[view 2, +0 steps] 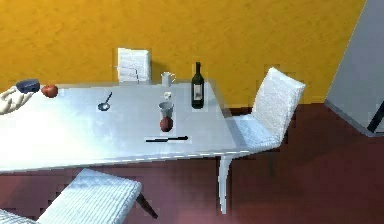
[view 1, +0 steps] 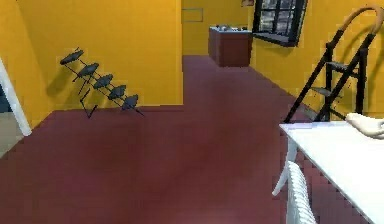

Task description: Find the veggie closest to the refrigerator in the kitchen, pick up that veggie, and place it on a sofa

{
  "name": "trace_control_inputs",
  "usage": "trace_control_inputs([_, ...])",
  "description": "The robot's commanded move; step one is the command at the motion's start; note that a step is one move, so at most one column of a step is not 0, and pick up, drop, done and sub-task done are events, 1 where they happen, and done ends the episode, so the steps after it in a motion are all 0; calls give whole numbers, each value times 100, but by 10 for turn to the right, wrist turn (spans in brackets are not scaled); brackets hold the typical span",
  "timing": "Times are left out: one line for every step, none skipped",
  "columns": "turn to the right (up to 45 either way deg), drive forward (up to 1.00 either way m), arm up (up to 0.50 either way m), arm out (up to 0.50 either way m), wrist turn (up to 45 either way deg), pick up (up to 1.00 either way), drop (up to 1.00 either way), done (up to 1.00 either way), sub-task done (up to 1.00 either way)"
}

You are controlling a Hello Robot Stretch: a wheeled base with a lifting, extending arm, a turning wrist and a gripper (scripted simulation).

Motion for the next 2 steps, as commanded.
trace_control_inputs([-30,0,0,0,0,0,0,0,0])
trace_control_inputs([450,0,0,0,0,0,0,0,0])
